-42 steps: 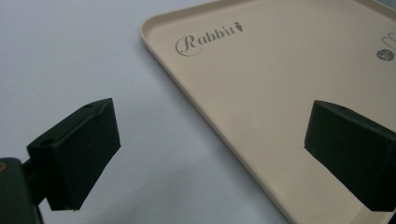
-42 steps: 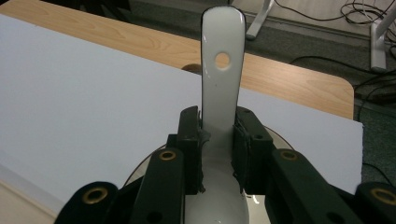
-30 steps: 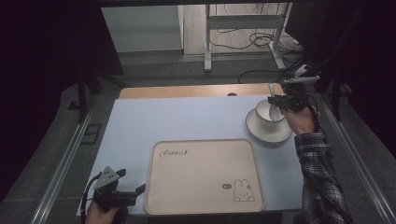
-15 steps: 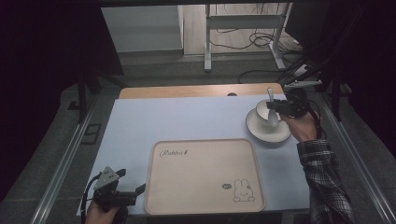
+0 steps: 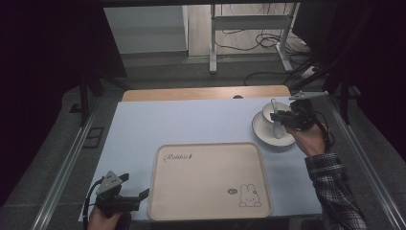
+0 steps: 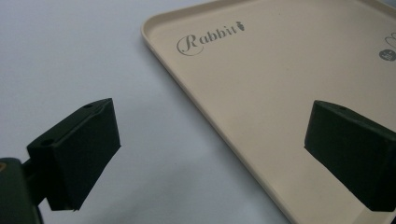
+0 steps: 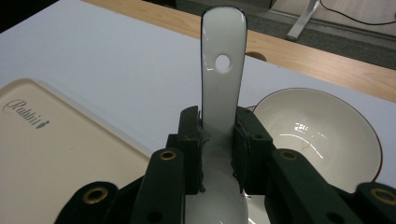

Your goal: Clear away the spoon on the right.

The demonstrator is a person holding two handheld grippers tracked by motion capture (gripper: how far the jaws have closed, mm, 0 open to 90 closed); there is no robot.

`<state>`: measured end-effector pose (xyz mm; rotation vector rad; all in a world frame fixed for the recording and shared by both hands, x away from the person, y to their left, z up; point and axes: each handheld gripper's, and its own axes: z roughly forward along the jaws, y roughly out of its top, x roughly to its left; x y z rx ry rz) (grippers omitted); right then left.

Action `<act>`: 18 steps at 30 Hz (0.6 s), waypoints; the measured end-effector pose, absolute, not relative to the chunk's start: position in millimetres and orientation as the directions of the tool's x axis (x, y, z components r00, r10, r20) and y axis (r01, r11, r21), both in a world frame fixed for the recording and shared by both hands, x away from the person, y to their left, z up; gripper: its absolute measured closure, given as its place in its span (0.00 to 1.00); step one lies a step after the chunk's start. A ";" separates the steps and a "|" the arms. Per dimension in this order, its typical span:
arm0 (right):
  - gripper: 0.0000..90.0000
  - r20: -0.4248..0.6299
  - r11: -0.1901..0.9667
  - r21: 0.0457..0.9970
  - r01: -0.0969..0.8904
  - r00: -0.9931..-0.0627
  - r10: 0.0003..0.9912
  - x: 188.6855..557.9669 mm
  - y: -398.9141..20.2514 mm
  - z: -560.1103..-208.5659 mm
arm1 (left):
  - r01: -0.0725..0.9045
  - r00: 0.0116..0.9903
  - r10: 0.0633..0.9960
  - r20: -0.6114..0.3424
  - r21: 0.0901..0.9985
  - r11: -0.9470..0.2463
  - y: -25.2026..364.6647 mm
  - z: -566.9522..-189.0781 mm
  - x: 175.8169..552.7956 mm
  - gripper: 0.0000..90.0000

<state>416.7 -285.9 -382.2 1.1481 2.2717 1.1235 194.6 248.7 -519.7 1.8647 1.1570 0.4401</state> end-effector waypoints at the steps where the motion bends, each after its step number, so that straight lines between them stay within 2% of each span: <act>1: 0.83 0.040 0.353 0.783 0.512 -0.607 0.794 414.9 -285.4 -382.4 | 0.543 0.505 0.852 -0.140 0.819 -0.187 248.6 -519.7 194.6 0.03; 18: 0.83 0.086 0.381 0.767 0.517 -0.670 0.737 381.0 -268.8 -385.6 | 0.542 0.505 0.852 -0.139 0.819 -0.189 248.5 -519.7 194.6 0.03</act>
